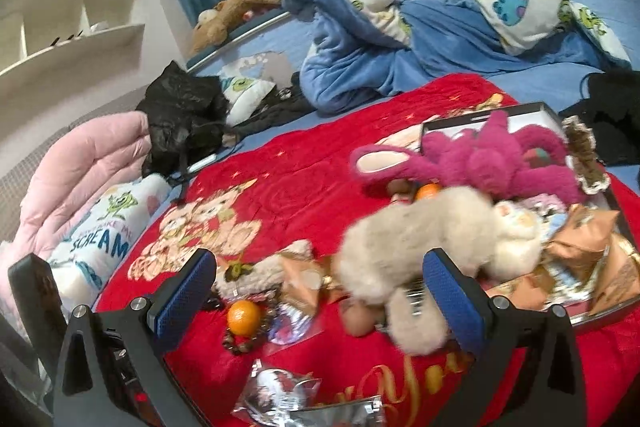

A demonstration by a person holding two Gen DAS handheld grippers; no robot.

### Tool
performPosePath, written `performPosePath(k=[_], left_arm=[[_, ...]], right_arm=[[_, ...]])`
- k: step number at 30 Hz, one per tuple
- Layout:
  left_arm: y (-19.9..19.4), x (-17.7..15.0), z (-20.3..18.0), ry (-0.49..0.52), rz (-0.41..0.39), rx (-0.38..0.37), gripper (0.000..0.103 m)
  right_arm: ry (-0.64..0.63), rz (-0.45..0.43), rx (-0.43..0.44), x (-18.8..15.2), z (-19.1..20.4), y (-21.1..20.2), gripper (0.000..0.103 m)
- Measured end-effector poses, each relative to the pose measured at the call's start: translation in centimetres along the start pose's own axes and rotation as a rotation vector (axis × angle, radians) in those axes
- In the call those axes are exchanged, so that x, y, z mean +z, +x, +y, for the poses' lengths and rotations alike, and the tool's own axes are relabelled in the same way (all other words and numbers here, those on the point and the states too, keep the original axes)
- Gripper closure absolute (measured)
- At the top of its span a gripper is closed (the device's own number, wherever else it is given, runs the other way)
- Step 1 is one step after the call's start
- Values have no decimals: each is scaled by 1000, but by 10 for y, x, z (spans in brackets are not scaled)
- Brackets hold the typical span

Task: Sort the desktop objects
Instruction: 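Withdraw both grippers from the box back toward the blanket, then grasp the brown fuzzy hair clip with the left gripper while the right grasps a mandarin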

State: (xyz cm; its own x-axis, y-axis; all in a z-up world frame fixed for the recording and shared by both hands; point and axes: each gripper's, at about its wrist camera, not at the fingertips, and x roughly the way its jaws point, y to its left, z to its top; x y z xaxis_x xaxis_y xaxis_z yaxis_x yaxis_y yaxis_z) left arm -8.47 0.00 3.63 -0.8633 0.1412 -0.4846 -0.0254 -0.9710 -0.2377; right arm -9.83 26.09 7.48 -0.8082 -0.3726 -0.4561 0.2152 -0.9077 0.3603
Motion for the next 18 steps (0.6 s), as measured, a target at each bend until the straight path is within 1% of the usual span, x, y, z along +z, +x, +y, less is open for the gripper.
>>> performPosePath(k=[7, 11, 15, 18], left_arm=[[-8, -1, 26, 25, 4, 82, 0], [-3, 0, 41, 39, 27, 143, 0], [8, 0, 61, -25, 75, 108, 0], [17, 1, 70, -53, 113, 96, 0]], right_arm=[[-39, 49, 36, -11, 19, 15, 0], [-81, 73, 45, -19, 28, 23, 0], [-99, 85, 76, -23, 33, 30, 0], [-114, 102, 89, -27, 37, 38, 0]])
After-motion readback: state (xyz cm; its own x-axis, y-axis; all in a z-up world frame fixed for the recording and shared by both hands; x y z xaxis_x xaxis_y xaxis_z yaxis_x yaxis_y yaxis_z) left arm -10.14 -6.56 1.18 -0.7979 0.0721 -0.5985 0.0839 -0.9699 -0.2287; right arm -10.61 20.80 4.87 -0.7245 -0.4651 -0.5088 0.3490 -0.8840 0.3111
